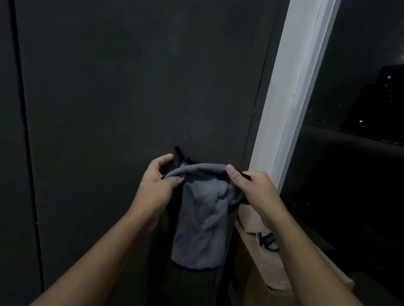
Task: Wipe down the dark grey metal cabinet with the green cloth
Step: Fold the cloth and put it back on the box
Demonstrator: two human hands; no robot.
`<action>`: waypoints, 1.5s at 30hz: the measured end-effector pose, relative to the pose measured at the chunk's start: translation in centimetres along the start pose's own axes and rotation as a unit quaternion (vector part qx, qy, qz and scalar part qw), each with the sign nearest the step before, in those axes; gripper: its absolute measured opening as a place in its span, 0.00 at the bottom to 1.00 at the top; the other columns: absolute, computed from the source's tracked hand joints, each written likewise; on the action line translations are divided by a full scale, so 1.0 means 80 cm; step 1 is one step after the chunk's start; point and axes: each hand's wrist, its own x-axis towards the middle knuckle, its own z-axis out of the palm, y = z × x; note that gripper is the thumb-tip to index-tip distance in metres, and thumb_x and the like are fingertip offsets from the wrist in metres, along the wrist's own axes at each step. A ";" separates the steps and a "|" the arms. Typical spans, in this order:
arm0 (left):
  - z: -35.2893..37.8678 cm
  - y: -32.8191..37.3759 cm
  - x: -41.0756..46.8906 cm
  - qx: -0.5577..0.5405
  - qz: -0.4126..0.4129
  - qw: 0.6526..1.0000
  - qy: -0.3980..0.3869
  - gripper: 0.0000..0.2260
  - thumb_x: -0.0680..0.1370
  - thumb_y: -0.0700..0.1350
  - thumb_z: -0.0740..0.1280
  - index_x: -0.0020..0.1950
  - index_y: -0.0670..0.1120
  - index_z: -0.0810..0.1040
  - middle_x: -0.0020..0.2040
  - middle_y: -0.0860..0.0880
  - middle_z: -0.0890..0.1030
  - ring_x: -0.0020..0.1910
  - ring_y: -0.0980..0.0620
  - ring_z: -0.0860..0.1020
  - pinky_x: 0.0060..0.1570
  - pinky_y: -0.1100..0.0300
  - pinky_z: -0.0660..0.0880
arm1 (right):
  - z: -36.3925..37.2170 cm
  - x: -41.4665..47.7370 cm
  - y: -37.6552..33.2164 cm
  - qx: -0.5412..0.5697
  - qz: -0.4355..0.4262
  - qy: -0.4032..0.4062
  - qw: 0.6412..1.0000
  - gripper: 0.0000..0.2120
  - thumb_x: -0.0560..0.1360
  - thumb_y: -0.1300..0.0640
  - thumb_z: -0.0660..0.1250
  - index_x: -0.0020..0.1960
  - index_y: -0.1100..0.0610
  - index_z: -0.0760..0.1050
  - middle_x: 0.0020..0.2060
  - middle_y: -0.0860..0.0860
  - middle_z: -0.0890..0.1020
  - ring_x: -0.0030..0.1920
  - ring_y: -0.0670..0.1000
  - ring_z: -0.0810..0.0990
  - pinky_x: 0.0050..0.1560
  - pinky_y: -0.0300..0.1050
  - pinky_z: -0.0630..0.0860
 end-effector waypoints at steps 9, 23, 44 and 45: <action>-0.021 0.016 0.004 0.032 -0.065 0.996 -0.055 0.11 0.78 0.39 0.69 0.60 0.48 0.77 0.52 0.45 0.83 0.47 0.51 0.83 0.43 0.57 0.80 | -0.027 0.017 0.008 -0.069 -0.028 -0.068 0.995 0.16 0.75 0.43 0.72 0.35 0.53 0.81 0.30 0.47 0.82 0.32 0.45 0.81 0.34 0.38 0.73; -0.013 0.017 -0.001 0.162 0.052 0.983 -0.068 0.10 0.83 0.47 0.62 0.64 0.55 0.73 0.55 0.55 0.78 0.54 0.58 0.77 0.53 0.60 0.76 | -0.057 0.017 0.056 -0.161 0.071 -0.223 0.959 0.27 0.70 0.37 0.75 0.58 0.57 0.77 0.54 0.55 0.84 0.55 0.55 0.83 0.59 0.57 0.79; 0.037 0.039 0.001 0.028 -0.127 0.984 -0.119 0.38 0.70 0.37 0.76 0.76 0.50 0.63 0.60 0.47 0.75 0.57 0.48 0.77 0.50 0.53 0.77 | -0.056 -0.071 0.138 0.347 0.234 -0.059 0.906 0.20 0.80 0.48 0.60 0.69 0.54 0.73 0.62 0.58 0.83 0.61 0.60 0.82 0.56 0.63 0.79; 0.038 0.038 -0.002 0.022 -0.140 0.980 -0.139 0.43 0.66 0.33 0.77 0.76 0.51 0.62 0.59 0.47 0.74 0.57 0.46 0.77 0.50 0.52 0.78 | -0.060 -0.073 0.135 0.365 0.230 -0.060 0.900 0.19 0.81 0.49 0.60 0.69 0.54 0.74 0.62 0.58 0.82 0.61 0.60 0.82 0.53 0.61 0.80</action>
